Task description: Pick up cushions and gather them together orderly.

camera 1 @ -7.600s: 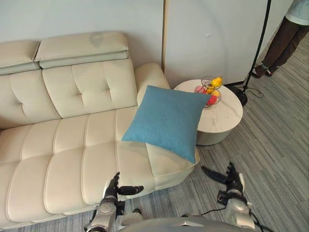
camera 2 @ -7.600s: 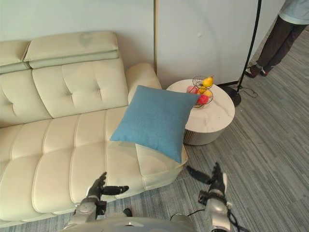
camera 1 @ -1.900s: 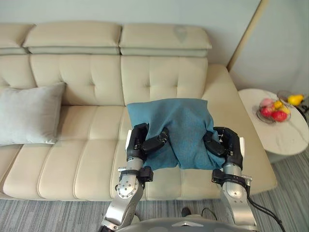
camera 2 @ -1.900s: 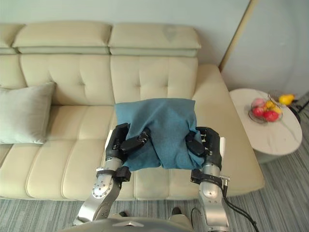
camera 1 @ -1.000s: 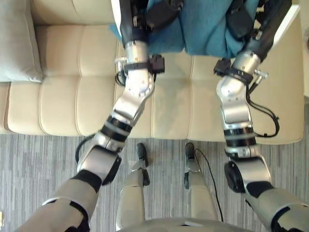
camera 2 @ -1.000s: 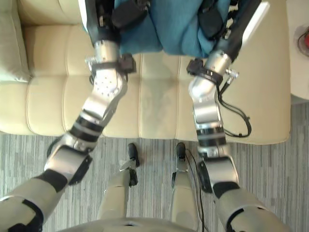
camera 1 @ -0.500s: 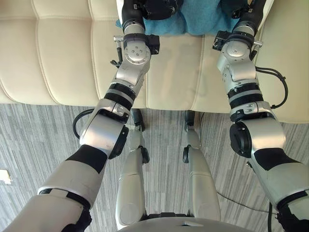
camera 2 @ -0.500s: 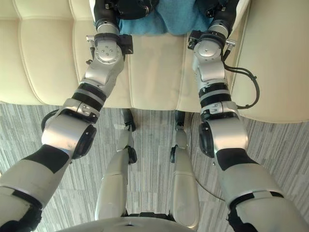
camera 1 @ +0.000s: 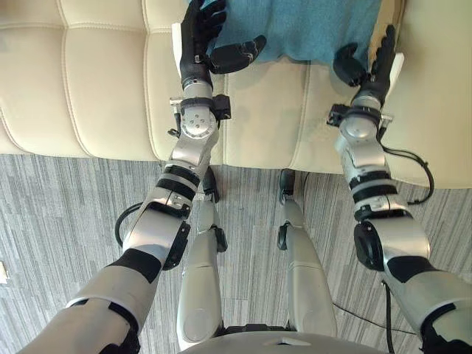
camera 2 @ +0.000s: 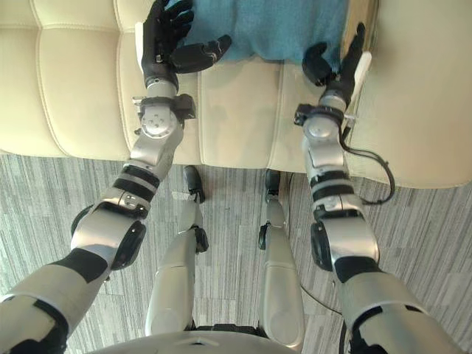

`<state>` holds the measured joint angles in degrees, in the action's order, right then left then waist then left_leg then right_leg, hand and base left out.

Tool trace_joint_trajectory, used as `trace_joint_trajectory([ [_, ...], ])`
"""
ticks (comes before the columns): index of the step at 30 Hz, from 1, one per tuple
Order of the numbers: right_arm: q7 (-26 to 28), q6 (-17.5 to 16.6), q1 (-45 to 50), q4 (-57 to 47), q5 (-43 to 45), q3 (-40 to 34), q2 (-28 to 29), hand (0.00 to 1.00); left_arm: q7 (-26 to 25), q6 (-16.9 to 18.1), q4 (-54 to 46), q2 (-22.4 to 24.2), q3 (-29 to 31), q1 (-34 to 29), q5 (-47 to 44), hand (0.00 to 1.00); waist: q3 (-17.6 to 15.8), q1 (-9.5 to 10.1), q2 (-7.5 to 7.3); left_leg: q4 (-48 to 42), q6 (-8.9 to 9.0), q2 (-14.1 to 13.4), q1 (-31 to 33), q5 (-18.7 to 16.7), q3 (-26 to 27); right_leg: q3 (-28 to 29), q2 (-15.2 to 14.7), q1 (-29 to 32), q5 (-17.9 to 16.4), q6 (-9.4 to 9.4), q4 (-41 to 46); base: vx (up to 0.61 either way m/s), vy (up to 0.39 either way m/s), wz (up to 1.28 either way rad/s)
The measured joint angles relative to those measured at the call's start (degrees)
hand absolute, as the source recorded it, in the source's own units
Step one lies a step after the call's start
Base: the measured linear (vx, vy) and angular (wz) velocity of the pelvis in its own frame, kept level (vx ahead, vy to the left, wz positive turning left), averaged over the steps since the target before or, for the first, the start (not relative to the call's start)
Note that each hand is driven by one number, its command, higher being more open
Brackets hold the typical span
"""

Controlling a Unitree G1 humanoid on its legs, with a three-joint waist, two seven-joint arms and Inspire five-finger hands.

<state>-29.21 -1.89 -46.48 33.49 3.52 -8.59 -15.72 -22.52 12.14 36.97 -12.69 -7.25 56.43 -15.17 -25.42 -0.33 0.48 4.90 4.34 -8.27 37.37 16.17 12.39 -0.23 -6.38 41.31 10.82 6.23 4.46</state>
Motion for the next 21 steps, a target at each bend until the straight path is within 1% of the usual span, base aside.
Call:
trace_joint_trajectory([
  [1, 0.14, -0.01, 1.52, -1.64, -0.01, -0.44, 0.05, 1.0, 0.01, -0.28, -0.96, -0.42, 0.41, -0.91, 0.0, 1.0, 0.03, -0.02, 0.0, 0.0, 0.04, -0.08, -0.37, -0.03, 0.07, 0.03, 0.08, -0.32, -0.09, -0.12, -0.01, 0.08, 0.058, -0.09],
  [2, 0.49, -0.08, 5.08, -5.87, -0.02, -1.43, 0.04, 1.0, -0.11, -0.35, -3.61, -1.02, 2.09, -3.44, 0.03, 1.0, 0.48, 0.01, 0.01, 0.01, 0.28, -0.32, -0.86, -0.22, 0.18, 0.06, 0.35, -0.68, -0.34, -0.39, 0.04, 0.05, 0.035, -0.07],
  [4, 1.0, -0.24, 7.95, -10.16, -0.05, -2.18, -0.07, 1.0, -0.25, -0.41, -6.29, -1.81, 3.9, -5.56, 0.04, 1.0, 0.49, -0.05, 0.0, 0.0, 0.36, -0.59, -1.49, -0.17, 0.21, 0.04, 0.6, -1.27, -0.41, -0.52, 0.04, 0.06, 0.04, -0.07],
  [5, 1.86, -0.3, 11.32, -14.2, -0.12, -3.03, -0.07, 1.0, -0.5, -0.76, -8.27, -2.11, 6.0, -8.21, 0.01, 1.0, 0.5, -0.04, 0.01, 0.0, 0.46, -1.02, -2.92, -0.15, 0.3, 0.04, 0.85, -2.66, -0.53, -0.69, 0.01, 0.1, 0.036, -0.08],
  [6, 2.5, -1.32, 15.99, -17.88, -0.17, -3.54, 0.01, 1.0, -0.83, -0.88, -10.99, -2.21, 6.74, -12.67, -0.06, 1.0, 2.03, 0.12, -0.04, 0.03, 0.9, -1.27, -3.86, -0.56, 0.42, 0.02, 1.36, -3.39, -1.34, -0.95, 0.27, 0.07, 0.019, -0.08],
  [7, 2.77, -1.77, 17.92, -19.52, -0.17, -3.84, 0.03, 1.0, -0.83, -0.88, -12.35, -2.22, 7.22, -14.53, -0.07, 1.0, 2.68, 0.28, -0.04, 0.03, 1.31, -1.41, -4.14, -0.94, 0.42, 0.01, 1.43, -3.47, -1.75, -1.03, 0.62, 0.08, 0.011, -0.05],
  [9, 3.95, -3.46, 25.29, -25.81, -0.17, -5.73, 0.43, 1.0, -0.43, -0.72, -19.0, -1.82, 8.67, -22.5, -0.25, 1.0, 3.0, 0.33, -0.02, 0.02, 1.57, -1.8, -6.37, -1.29, -0.02, -0.31, 1.59, -4.93, -3.53, -1.37, 2.69, 0.1, 0.006, 0.03],
  [10, 4.13, -3.83, 26.73, -26.57, -0.17, -6.23, 0.65, 1.0, -0.35, -0.61, -19.9, -1.53, 8.71, -24.17, -0.56, 1.0, 3.0, 0.34, -0.02, 0.02, 1.59, -1.81, -7.02, -1.33, -0.1, -0.4, 1.59, -5.4, -3.97, -1.38, 3.13, 0.1, 0.002, 0.09],
  [11, 4.86, -4.0, 29.78, -27.77, -0.14, -7.18, 1.41, 1.0, 0.2, -0.27, -21.05, -0.61, 8.81, -27.62, -0.81, 1.0, 3.11, 0.33, -0.09, 0.02, 1.67, -1.77, -8.37, -1.42, -0.25, -0.58, 1.52, -6.17, -5.07, -1.44, 4.6, 0.12, -0.003, 0.13],
  [12, 5.73, -4.4, 33.34, -28.73, -0.13, -7.83, 2.83, 1.0, 1.07, -0.25, -22.16, 1.03, 8.75, -32.32, -1.2, 1.0, 4.35, 0.32, -0.15, 0.01, 1.72, -1.7, -9.19, -1.71, -0.35, -0.84, 1.42, -6.42, -6.43, -1.5, 6.26, 0.12, -0.005, 0.12],
  [13, 6.08, -4.49, 34.49, -29.0, -0.12, -7.85, 3.27, 1.0, 1.45, -0.25, -22.35, 1.61, 8.74, -33.74, -1.22, 1.0, 4.75, 0.32, -0.23, 0.01, 1.77, -1.67, -9.44, -1.78, -0.37, -0.87, 1.43, -6.5, -6.75, -1.5, 6.7, 0.15, -0.011, 0.08],
  [15, 8.78, -4.7, 40.24, -29.48, -0.13, -7.63, 6.21, 1.0, 3.27, -0.44, -22.6, 4.68, 8.74, -41.54, -1.26, 1.0, 5.34, 0.55, -0.43, 0.01, 1.96, -1.57, -13.0, -2.54, -0.35, -0.91, 1.4, -9.14, -8.58, -1.59, 8.48, 0.13, -0.013, 0.04],
  [16, 9.58, -4.72, 42.24, -29.49, -0.13, -7.53, 7.35, 1.0, 4.05, -0.54, -22.6, 5.58, 8.74, -44.2, -1.26, 1.0, 5.63, 0.71, -0.41, 0.01, 2.01, -1.54, -14.35, -2.93, -0.33, -0.93, 1.35, -10.28, -9.23, -1.61, 8.99, 0.08, -0.008, 0.03],
  [18, 10.62, -4.72, 45.74, -29.48, -0.12, -6.78, 8.92, 1.0, 5.06, -0.96, -22.62, 6.61, 8.73, -48.6, -1.23, 1.0, 7.64, 1.03, -0.37, 0.01, 2.1, -1.51, -15.41, -3.61, -0.26, -0.93, 1.31, -10.91, -10.2, -1.64, 9.86, 0.08, -0.012, 0.0],
  [20, 12.61, -4.72, 51.22, -29.38, -0.12, -4.59, 10.05, 1.0, 6.4, -1.65, -22.46, 7.57, 8.98, -54.1, -1.11, 1.0, 9.82, 1.55, -0.28, 0.01, 1.83, -1.59, -17.94, -4.62, -0.2, -1.01, 1.36, -13.2, -11.19, -1.71, 10.18, 0.12, -0.026, 0.0],
  [21, 13.74, -4.72, 53.87, -28.99, -0.14, -3.37, 10.85, 1.0, 7.32, -1.68, -21.56, 8.16, 9.63, -56.83, -0.96, 1.0, 10.95, 1.7, -0.15, 0.01, 1.97, -1.63, -19.73, -5.18, -0.17, -1.1, 1.36, -14.98, -11.69, -1.7, 10.02, 0.1, -0.02, 0.01],
])
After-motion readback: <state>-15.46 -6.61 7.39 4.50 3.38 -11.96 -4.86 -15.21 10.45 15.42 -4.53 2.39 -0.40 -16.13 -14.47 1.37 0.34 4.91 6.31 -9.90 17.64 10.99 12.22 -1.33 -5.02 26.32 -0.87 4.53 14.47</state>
